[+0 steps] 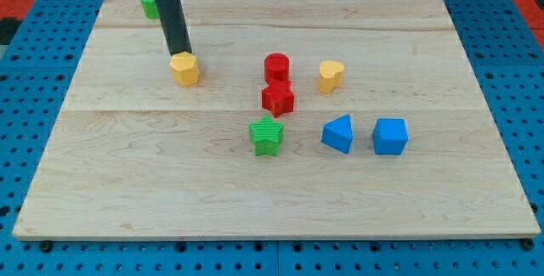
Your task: Move the blue cube to the top center of the board
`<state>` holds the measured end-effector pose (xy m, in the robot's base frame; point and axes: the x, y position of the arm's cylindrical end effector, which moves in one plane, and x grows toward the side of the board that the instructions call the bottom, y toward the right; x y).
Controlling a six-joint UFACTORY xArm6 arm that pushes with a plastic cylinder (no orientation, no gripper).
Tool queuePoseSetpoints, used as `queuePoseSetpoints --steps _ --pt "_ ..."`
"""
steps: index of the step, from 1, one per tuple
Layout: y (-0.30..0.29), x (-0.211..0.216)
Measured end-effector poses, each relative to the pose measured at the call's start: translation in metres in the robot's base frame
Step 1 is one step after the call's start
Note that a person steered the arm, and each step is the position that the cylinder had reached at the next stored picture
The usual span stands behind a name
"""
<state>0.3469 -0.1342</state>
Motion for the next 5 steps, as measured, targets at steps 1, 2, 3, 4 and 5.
queuePoseSetpoints --steps 1,2,3,4,5 --pt "0.029 0.027" --pt "0.045 0.067" --pt "0.064 0.114" --pt "0.090 0.151" --pt "0.103 0.193"
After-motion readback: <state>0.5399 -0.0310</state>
